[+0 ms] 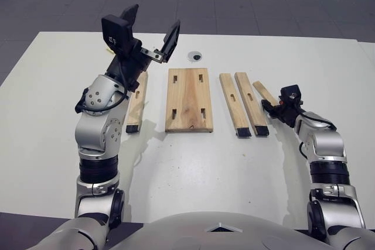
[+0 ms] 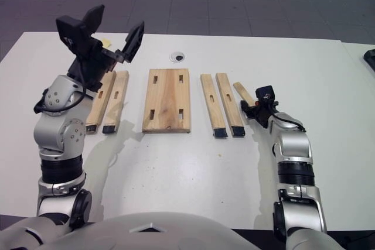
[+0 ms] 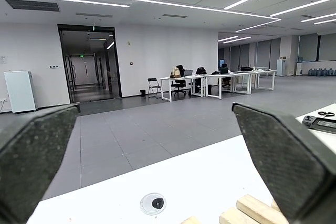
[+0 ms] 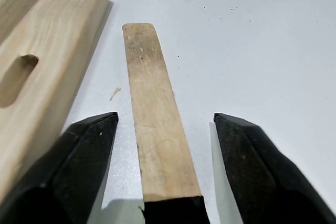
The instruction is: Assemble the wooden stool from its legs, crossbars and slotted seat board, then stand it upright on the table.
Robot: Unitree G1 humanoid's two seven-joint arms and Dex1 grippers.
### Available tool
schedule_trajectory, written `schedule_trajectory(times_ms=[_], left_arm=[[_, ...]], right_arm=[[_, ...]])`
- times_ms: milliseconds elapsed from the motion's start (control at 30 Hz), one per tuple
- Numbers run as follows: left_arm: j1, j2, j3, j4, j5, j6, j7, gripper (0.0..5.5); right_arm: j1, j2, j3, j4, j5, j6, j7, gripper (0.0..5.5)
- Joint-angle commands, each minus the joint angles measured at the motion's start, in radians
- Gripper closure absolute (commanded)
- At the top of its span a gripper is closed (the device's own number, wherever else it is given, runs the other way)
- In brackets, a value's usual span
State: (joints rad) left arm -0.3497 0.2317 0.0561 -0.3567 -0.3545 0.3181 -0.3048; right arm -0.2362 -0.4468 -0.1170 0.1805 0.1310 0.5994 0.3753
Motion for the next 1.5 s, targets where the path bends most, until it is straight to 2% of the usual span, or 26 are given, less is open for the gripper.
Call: schedule_trajectory(times_ms=[33, 333, 500, 667, 867, 1500], left_arm=[[0.0, 0.006, -0.003, 0.011, 0.008, 0.022, 0.005, 0.1], [-0.005, 0.0, 0.003, 0.041, 0.012, 0.039, 0.024, 0.1], [-0.038, -0.034, 0.069, 0.106, -0.061, 0.136, 0.083, 0.1], [-0.087, -0.111, 0.101, 0.045, -0.363, 0.314, 0.035, 0.1], [-0.203, -0.201, 0.152, 0.07, -0.658, 0.46, 0.148, 0.1], [-0.264, -0.294, 0.102, 0.204, -0.662, 0.419, 0.214, 0.1]], right_arm=[[0.046, 0.009, 0.013, 0.038, 0.007, 0.096, 0.004, 2.83], [0.014, 0.037, -0.05, 0.004, 0.097, 0.133, -0.002, 4.21], [-0.019, 0.026, -0.062, -0.173, 0.064, -0.098, -0.029, 4.21], [-0.065, 0.103, -0.009, -0.394, 0.086, -0.277, -0.027, 4.21], [-0.081, 0.149, 0.1, -0.447, 0.037, -0.398, -0.016, 4.21], [-0.051, 0.152, 0.211, -0.517, -0.002, -0.421, 0.024, 4.21]])
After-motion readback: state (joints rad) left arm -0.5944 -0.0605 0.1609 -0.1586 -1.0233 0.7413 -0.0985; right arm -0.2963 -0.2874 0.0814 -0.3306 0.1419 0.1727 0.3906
